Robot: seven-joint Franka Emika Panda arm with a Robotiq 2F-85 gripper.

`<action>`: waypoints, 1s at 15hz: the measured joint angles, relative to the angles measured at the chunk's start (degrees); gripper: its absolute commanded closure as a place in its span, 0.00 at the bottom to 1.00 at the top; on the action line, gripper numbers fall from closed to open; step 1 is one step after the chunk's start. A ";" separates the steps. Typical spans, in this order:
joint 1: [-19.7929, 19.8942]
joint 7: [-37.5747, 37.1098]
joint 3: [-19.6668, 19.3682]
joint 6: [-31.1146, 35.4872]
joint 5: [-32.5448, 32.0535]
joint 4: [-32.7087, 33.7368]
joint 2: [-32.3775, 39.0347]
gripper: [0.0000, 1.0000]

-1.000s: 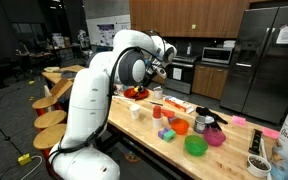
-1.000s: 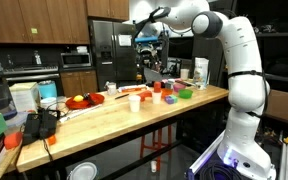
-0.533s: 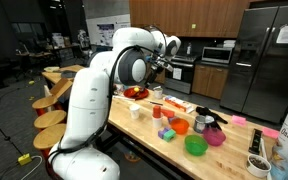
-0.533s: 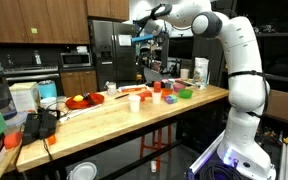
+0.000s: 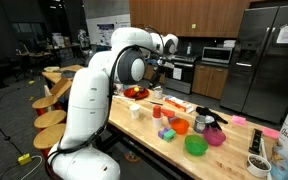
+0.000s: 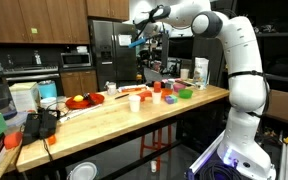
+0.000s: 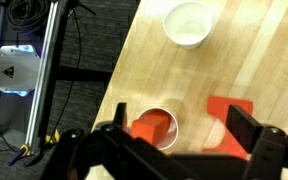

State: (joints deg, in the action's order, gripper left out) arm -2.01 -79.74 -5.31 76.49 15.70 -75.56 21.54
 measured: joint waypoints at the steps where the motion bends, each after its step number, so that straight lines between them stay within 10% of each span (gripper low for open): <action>1: -0.12 -2.86 0.00 0.47 -0.87 -0.37 -0.05 0.00; 15: -1.66 -44.57 0.10 0.88 -1.04 -13.37 -1.04 0.00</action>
State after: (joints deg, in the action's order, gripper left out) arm -3.67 -124.31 -5.21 77.37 14.66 -88.94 20.50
